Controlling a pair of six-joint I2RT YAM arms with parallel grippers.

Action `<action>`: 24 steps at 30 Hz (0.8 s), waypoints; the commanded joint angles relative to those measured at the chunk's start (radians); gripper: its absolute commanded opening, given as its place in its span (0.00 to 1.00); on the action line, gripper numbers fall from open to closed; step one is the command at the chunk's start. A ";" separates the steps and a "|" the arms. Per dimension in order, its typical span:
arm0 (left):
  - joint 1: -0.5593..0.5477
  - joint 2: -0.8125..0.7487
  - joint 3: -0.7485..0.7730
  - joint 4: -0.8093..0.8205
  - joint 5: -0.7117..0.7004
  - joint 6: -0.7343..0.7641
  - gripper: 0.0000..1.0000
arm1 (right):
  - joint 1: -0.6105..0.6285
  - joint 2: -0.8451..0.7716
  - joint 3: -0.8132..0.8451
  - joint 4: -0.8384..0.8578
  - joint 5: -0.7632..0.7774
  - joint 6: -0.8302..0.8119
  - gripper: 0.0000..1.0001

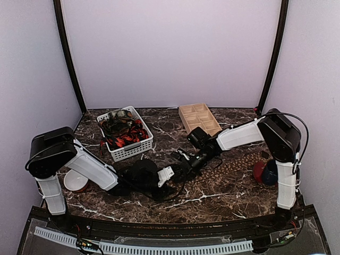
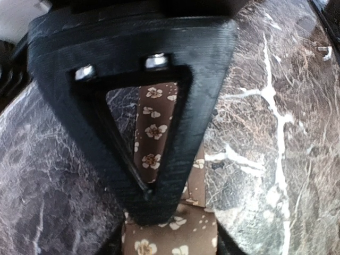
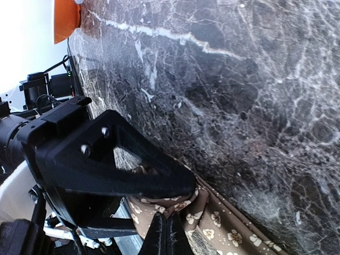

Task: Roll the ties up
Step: Roll the tie at the center of the board.

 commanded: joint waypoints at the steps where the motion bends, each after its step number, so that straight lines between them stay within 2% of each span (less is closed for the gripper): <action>1: -0.002 -0.021 -0.064 -0.100 0.017 -0.014 0.53 | -0.002 0.005 -0.017 -0.017 0.036 -0.022 0.00; 3: -0.002 -0.056 -0.085 -0.056 0.011 -0.010 0.63 | -0.004 0.009 -0.019 -0.024 0.049 -0.029 0.00; 4: -0.002 -0.066 -0.085 -0.052 0.001 -0.011 0.64 | -0.005 0.012 -0.017 -0.028 0.055 -0.031 0.00; 10: -0.002 -0.073 -0.094 0.008 -0.004 -0.014 0.67 | -0.010 0.018 -0.009 -0.038 0.082 -0.035 0.00; 16: -0.002 0.023 -0.040 0.086 0.015 -0.018 0.68 | -0.015 0.022 -0.008 -0.037 0.106 -0.025 0.00; 19: -0.002 0.070 0.008 0.092 0.023 -0.021 0.62 | -0.015 0.022 -0.004 -0.037 0.112 -0.021 0.00; 22: -0.002 0.085 0.018 0.074 0.019 -0.032 0.44 | -0.015 0.018 -0.002 -0.037 0.121 -0.017 0.00; 24: -0.002 0.067 0.001 0.045 0.008 -0.035 0.37 | -0.015 0.014 0.003 -0.039 0.122 -0.015 0.00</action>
